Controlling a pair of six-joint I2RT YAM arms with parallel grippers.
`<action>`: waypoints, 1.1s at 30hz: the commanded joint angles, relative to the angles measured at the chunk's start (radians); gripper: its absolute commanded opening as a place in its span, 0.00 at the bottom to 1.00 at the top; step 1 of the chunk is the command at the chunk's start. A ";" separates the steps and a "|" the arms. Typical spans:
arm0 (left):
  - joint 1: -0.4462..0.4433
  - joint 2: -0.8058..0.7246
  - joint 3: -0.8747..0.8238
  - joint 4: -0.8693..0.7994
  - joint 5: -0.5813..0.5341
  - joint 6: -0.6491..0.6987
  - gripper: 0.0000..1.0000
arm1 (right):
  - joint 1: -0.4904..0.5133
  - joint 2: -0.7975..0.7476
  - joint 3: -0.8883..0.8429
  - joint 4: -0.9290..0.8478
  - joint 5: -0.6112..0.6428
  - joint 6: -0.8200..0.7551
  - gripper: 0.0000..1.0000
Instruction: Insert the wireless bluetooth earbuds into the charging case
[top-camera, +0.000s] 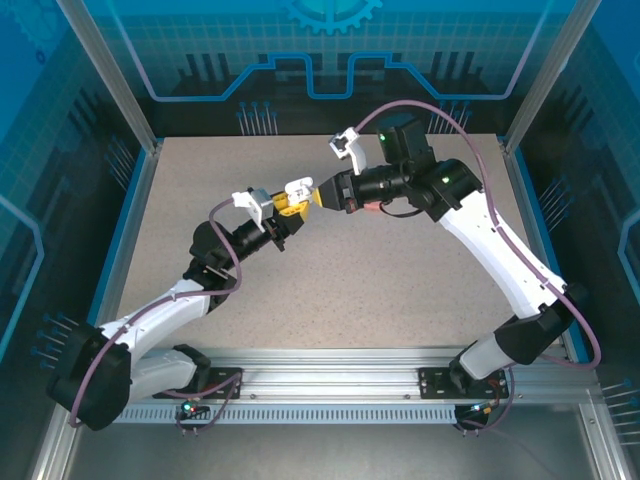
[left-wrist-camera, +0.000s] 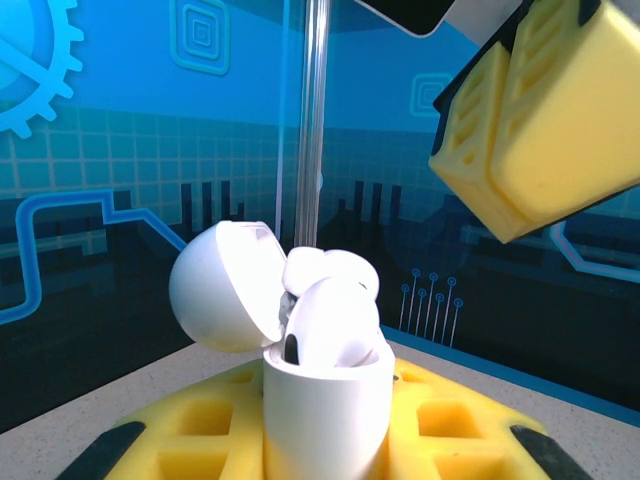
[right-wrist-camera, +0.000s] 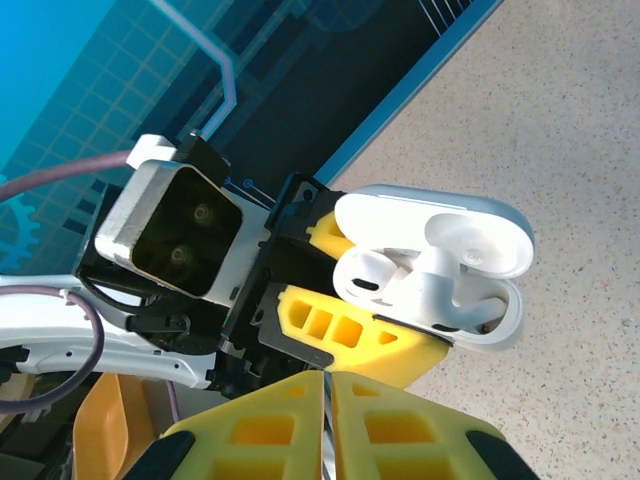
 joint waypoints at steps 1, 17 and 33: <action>-0.005 0.000 0.030 0.022 0.020 0.011 0.00 | 0.015 0.008 -0.015 0.018 -0.026 0.006 0.10; -0.005 0.000 0.036 0.016 0.022 0.015 0.00 | 0.012 0.081 0.010 0.033 -0.041 0.006 0.09; -0.005 -0.002 0.033 0.015 0.020 0.016 0.00 | -0.053 0.078 -0.003 0.042 -0.065 0.014 0.08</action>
